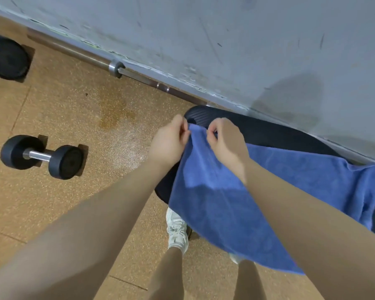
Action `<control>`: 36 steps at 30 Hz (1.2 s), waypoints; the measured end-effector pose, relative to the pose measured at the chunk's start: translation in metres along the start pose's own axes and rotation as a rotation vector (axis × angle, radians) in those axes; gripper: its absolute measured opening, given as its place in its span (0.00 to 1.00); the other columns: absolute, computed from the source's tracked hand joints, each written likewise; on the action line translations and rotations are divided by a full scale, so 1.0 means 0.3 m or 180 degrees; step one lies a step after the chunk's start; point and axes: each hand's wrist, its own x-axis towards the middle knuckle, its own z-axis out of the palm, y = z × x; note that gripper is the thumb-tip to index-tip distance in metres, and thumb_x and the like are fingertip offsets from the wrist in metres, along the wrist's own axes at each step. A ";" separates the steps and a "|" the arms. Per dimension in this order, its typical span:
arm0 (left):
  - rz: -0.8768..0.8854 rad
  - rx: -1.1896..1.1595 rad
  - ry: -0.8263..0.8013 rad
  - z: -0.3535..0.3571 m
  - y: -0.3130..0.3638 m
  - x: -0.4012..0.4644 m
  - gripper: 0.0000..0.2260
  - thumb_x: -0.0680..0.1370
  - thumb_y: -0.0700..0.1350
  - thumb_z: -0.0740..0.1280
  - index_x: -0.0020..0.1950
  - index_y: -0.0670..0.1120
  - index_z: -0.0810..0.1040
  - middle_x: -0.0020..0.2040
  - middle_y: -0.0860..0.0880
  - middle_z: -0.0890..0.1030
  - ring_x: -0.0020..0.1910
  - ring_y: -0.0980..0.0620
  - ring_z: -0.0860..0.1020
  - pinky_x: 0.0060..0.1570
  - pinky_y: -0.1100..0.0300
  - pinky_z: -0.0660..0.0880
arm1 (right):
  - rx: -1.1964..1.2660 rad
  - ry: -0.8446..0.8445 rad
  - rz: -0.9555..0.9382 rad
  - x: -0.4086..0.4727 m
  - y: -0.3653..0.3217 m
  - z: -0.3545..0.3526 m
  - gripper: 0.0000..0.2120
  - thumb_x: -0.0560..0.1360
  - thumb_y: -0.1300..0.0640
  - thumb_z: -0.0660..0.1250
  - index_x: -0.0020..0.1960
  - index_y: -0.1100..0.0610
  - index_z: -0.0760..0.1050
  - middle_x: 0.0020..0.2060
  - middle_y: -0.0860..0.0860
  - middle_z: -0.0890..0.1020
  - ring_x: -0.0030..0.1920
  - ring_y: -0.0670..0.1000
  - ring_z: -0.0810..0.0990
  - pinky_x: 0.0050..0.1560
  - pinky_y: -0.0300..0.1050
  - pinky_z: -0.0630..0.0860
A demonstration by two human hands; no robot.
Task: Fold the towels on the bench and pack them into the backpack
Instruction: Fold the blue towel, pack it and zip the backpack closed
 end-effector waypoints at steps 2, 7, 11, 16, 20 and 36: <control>0.0057 0.0123 0.0233 -0.027 0.020 0.059 0.01 0.78 0.41 0.59 0.48 0.43 0.69 0.42 0.41 0.78 0.40 0.40 0.76 0.41 0.50 0.74 | 0.0402 0.0232 -0.0011 0.014 -0.011 -0.029 0.06 0.75 0.64 0.56 0.42 0.60 0.70 0.40 0.55 0.74 0.37 0.54 0.72 0.40 0.47 0.68; -0.0350 0.0140 0.0455 0.048 0.060 0.087 0.14 0.78 0.39 0.57 0.64 0.42 0.67 0.65 0.42 0.70 0.60 0.41 0.71 0.56 0.50 0.69 | 0.0694 0.0107 0.0058 -0.053 0.096 -0.091 0.14 0.78 0.64 0.56 0.63 0.60 0.69 0.62 0.51 0.73 0.55 0.49 0.75 0.52 0.39 0.68; -0.0034 0.0789 0.0489 0.225 0.087 -0.032 0.21 0.73 0.35 0.62 0.67 0.38 0.68 0.72 0.36 0.61 0.69 0.36 0.62 0.65 0.46 0.62 | 0.0208 0.0289 0.0069 -0.182 0.311 -0.172 0.15 0.75 0.67 0.59 0.61 0.63 0.72 0.62 0.56 0.74 0.61 0.57 0.74 0.58 0.43 0.69; 0.1187 0.0873 0.0069 0.497 0.246 -0.219 0.10 0.68 0.42 0.59 0.45 0.42 0.77 0.45 0.41 0.78 0.38 0.39 0.77 0.34 0.54 0.73 | -0.0266 0.0607 0.0551 -0.375 0.603 -0.342 0.13 0.73 0.68 0.61 0.57 0.63 0.75 0.59 0.59 0.75 0.57 0.61 0.74 0.55 0.54 0.71; 0.1799 0.0665 -0.0535 0.724 0.412 -0.339 0.12 0.71 0.45 0.55 0.39 0.43 0.77 0.36 0.44 0.76 0.29 0.45 0.75 0.24 0.60 0.71 | -0.0485 0.0923 0.1154 -0.498 0.833 -0.470 0.12 0.73 0.65 0.64 0.57 0.65 0.73 0.60 0.62 0.72 0.58 0.64 0.71 0.55 0.56 0.67; 0.0812 0.2109 -0.0875 1.335 0.791 -0.553 0.30 0.45 0.64 0.76 0.34 0.44 0.77 0.36 0.47 0.77 0.30 0.50 0.75 0.23 0.64 0.68 | 0.0302 0.0080 0.0549 -0.489 1.262 -0.546 0.04 0.75 0.56 0.64 0.41 0.52 0.73 0.49 0.54 0.76 0.51 0.53 0.73 0.43 0.40 0.63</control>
